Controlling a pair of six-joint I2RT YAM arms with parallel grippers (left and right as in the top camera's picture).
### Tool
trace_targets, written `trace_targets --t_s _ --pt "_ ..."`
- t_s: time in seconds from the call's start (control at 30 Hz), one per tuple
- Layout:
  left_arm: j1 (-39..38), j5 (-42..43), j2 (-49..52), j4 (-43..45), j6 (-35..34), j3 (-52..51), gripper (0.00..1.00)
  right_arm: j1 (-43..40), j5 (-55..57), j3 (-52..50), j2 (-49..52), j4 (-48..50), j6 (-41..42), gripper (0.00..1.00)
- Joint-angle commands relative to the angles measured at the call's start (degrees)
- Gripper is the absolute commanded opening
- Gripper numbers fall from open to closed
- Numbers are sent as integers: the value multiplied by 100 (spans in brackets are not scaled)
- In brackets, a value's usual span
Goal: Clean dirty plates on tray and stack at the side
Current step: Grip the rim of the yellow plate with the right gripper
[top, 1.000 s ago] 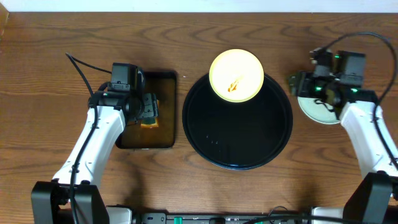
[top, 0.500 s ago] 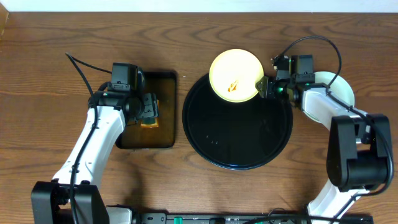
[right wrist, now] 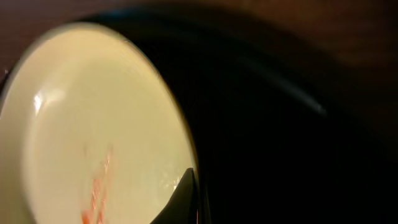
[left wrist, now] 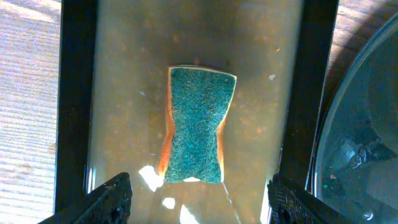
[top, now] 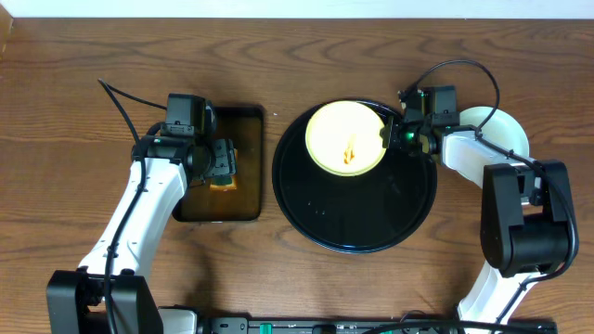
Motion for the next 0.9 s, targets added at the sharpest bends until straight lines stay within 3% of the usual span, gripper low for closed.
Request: trace_targets --t_s 0.0,0.33,0.8,0.87 --pt "-31 -7 20 -15 -11 4 71 17 -2 31 -160 -455 -105 1" --pt "-31 -2 90 -57 -232 -61 72 168 1093 24 -844 -2393 -527 1" --pt "-35 122 1687 802 -203 -87 72 398 1117 22 -844 -2494 -531 1" --pt "-35 122 1873 857 -203 -87 63 411 1117 22 -844 -2494 -531 1"
